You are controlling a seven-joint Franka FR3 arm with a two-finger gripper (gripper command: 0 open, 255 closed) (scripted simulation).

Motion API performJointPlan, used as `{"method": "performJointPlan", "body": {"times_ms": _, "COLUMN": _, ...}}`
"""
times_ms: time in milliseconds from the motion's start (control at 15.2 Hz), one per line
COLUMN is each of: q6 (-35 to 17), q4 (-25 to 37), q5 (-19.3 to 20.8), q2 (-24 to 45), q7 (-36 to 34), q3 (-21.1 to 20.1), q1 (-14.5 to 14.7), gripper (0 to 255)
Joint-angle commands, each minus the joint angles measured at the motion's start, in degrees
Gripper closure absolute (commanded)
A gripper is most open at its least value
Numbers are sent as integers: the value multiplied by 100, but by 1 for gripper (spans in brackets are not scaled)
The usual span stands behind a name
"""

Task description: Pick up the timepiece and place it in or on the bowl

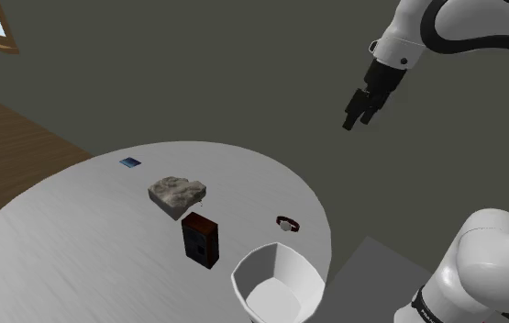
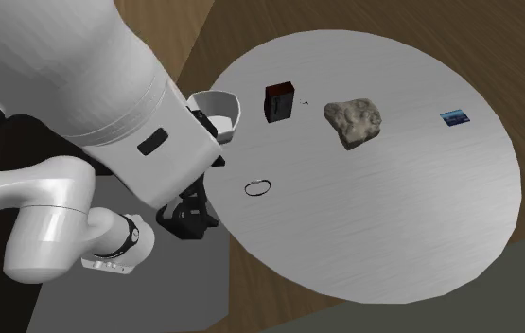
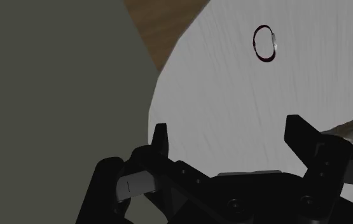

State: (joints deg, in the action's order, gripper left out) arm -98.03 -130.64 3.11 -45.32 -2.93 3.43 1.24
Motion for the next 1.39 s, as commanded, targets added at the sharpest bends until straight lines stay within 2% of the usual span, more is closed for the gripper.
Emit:
{"method": "performJointPlan", "body": {"times_ms": 0, "q6": 0, "q4": 0, "q5": 0, "q2": 0, "q7": 0, "q3": 0, "q1": 0, "gripper": 0}}
{"method": "performJointPlan", "body": {"times_ms": 660, "q6": -1357, "q4": -916, "q5": -140, "q2": 826, "q7": -656, "q3": -699, "q1": 247, "gripper": 0}}
{"method": "performJointPlan", "body": {"times_ms": 1320, "q6": -2746, "q4": -1223, "q5": -76, "q2": 2325, "q7": -1416, "q3": -1416, "q1": 421, "gripper": 0}}
